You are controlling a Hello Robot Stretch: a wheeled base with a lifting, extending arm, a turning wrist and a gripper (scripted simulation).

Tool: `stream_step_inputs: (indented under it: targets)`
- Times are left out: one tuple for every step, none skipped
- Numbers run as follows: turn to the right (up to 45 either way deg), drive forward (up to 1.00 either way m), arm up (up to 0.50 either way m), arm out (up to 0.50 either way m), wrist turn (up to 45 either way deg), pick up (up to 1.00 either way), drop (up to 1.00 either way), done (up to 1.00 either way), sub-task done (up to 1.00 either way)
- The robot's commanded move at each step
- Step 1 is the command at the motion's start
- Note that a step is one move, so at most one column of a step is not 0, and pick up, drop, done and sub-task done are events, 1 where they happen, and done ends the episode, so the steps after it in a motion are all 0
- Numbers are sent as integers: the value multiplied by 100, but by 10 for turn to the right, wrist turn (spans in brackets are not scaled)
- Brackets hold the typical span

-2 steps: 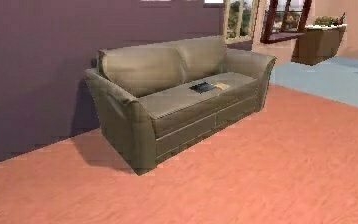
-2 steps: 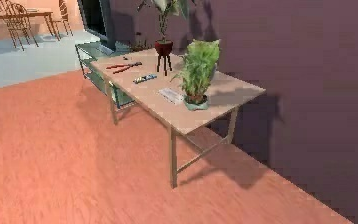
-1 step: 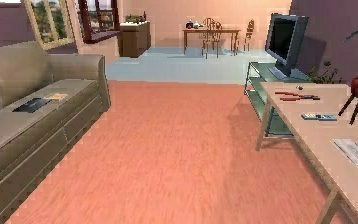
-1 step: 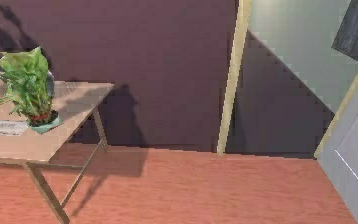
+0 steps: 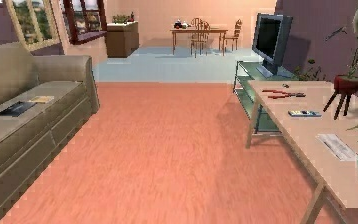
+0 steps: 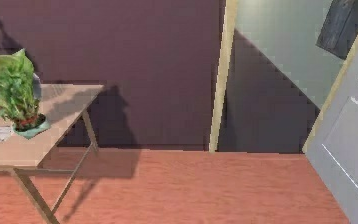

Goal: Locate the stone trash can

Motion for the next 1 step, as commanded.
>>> stream_step_inputs:
  targets:
    - [0,100,0,0,0,0,0,0,0]
